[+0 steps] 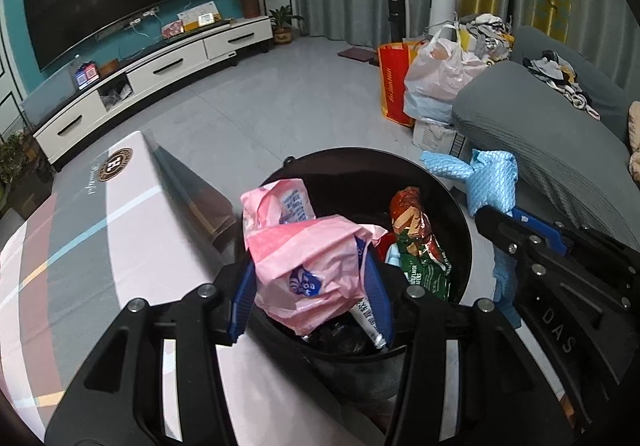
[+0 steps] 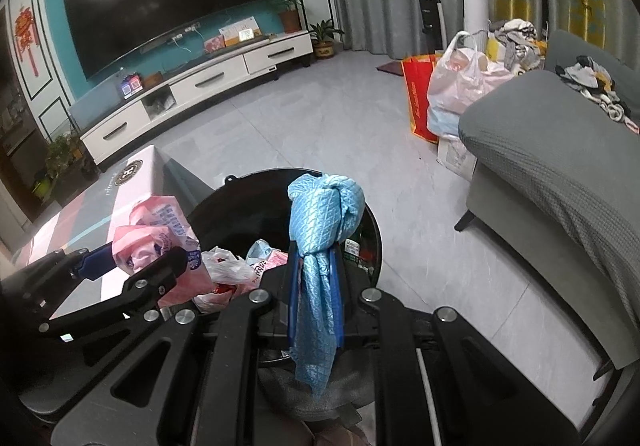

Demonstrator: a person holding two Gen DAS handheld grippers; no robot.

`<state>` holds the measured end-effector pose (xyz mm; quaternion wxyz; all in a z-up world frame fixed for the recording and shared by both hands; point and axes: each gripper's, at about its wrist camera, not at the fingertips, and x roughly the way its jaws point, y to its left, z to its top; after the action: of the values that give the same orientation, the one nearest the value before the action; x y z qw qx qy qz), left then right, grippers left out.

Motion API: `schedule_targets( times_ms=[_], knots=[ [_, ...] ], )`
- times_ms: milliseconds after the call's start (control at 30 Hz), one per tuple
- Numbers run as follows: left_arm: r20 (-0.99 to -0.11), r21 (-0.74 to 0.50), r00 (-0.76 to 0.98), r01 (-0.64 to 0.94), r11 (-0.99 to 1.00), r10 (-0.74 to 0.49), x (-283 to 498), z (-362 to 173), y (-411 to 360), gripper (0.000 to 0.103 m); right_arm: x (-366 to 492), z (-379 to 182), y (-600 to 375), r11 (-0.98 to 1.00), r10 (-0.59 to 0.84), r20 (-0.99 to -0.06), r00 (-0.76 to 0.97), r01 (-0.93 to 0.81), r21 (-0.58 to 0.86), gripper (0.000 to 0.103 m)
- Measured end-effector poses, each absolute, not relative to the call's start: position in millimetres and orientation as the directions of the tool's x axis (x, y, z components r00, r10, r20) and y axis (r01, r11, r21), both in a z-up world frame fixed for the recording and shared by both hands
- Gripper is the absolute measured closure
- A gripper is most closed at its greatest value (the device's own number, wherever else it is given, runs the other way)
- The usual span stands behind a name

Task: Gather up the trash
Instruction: 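Lower the pink bag and blue cloth into the bin and open both tools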

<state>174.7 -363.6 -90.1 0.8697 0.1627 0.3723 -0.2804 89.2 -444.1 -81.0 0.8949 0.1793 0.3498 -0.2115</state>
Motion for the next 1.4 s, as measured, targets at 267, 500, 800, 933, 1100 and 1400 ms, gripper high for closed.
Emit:
schedule_targets(
  times_ms=[267, 500, 800, 933, 1100, 1400],
  knots=[
    [-0.748, 0.068, 0.541, 0.639, 0.766, -0.384, 185, -102, -375, 0.053, 101, -92, -453, 0.84, -0.239, -0.714, 0.658, 0.509, 0.188, 0.089],
    [-0.769, 0.053, 0.508, 0.656, 0.753, -0.388, 198, -110, -376, 0.052, 112, -102, -462, 0.841, -0.21, -0.719, 0.663, 0.498, 0.213, 0.089],
    [-0.801, 0.007, 0.453, 0.66, 0.751, -0.391, 215, -123, -375, 0.048, 124, -116, -471, 0.837, -0.152, -0.735, 0.661, 0.482, 0.26, 0.089],
    [-0.812, -0.019, 0.43, 0.658, 0.753, -0.396, 221, -127, -374, 0.047, 130, -117, -467, 0.844, -0.143, -0.74, 0.657, 0.471, 0.255, 0.089],
    [-0.817, -0.019, 0.423, 0.661, 0.75, -0.393, 224, -131, -374, 0.047, 134, -117, -462, 0.852, -0.14, -0.742, 0.656, 0.461, 0.247, 0.089],
    [-0.819, -0.018, 0.421, 0.66, 0.751, -0.389, 226, -131, -377, 0.045, 136, -122, -463, 0.855, -0.136, -0.75, 0.647, 0.46, 0.241, 0.089]
  ],
)
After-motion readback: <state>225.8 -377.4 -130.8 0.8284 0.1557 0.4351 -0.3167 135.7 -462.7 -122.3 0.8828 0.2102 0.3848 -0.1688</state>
